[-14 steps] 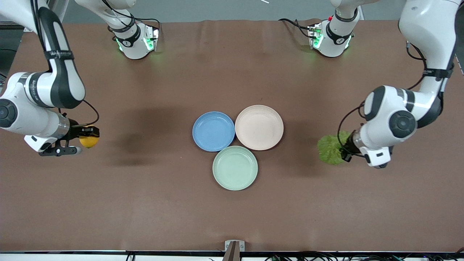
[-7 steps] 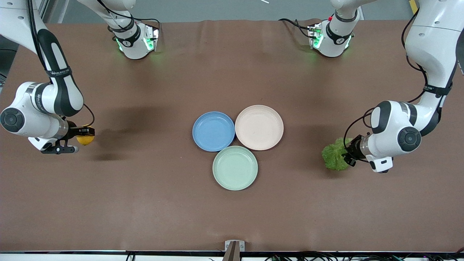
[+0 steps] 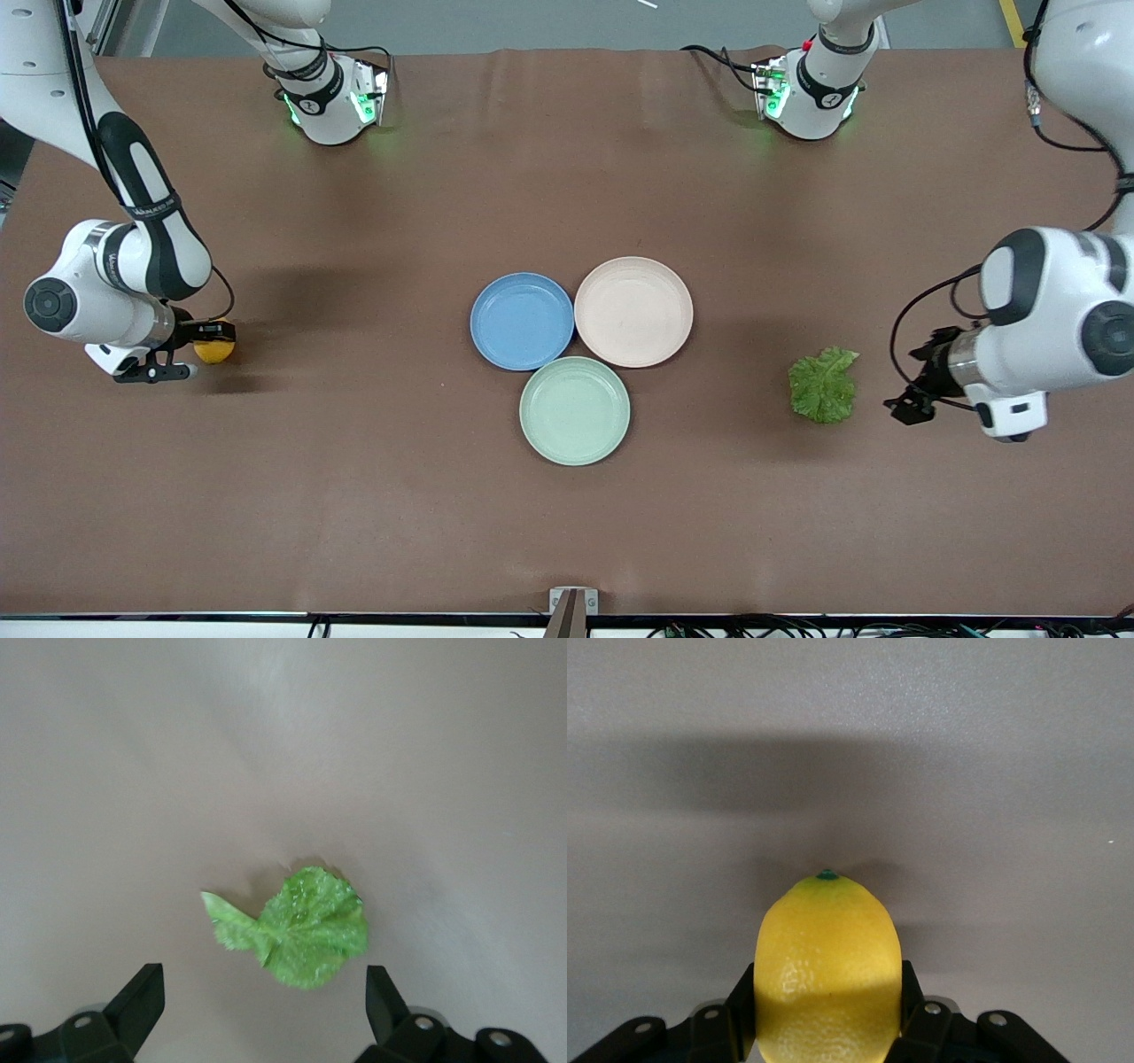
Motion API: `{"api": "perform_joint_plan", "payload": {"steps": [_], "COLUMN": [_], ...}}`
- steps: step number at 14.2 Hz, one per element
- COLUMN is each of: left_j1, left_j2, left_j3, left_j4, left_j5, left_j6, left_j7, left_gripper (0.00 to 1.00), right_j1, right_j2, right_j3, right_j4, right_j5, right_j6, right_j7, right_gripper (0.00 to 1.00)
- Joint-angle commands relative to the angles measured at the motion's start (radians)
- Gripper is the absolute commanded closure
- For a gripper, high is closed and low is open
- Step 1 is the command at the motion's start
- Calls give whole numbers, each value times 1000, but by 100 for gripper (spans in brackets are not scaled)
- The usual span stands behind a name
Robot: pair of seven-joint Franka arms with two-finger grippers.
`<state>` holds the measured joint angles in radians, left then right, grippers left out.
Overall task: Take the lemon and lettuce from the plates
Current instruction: 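Lower the lemon and lettuce onto the table and open both grippers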
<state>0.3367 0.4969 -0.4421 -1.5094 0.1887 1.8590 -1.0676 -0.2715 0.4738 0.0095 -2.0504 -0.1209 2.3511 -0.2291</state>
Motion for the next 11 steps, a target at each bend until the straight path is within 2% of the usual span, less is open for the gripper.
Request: {"api": "perform_joint_plan", "payload": {"steps": [1, 2, 4, 6, 8, 11], "left_j1": [2, 4, 15, 21, 54, 85], "left_j2": [-30, -64, -145, -216, -267, -326], "left_j3": [-12, -13, -10, -3, 0, -3], "left_j4": [95, 104, 103, 104, 104, 104], "left_j5": [-9, -5, -14, -5, -12, -14], "left_j6": [-118, -141, -149, -231, -317, -330], "left_j7": [93, 157, 373, 582, 641, 795], "left_gripper": [0, 0, 0, 0, 0, 0], "right_j1": [-20, -22, -14, 20, 66, 129], "right_j2": [-12, -23, -108, -225, -317, -437], "right_j3": [21, 21, 23, 33, 33, 41], "right_j4": [-30, -28, -4, 56, 143, 222], "right_j5": [-22, -22, -22, -20, -13, 42], "right_j6": [20, 16, -73, -250, -445, -653], "right_j7": [-6, -4, -4, 8, 10, 31], "right_gripper": [41, 3, 0, 0, 0, 0]}}
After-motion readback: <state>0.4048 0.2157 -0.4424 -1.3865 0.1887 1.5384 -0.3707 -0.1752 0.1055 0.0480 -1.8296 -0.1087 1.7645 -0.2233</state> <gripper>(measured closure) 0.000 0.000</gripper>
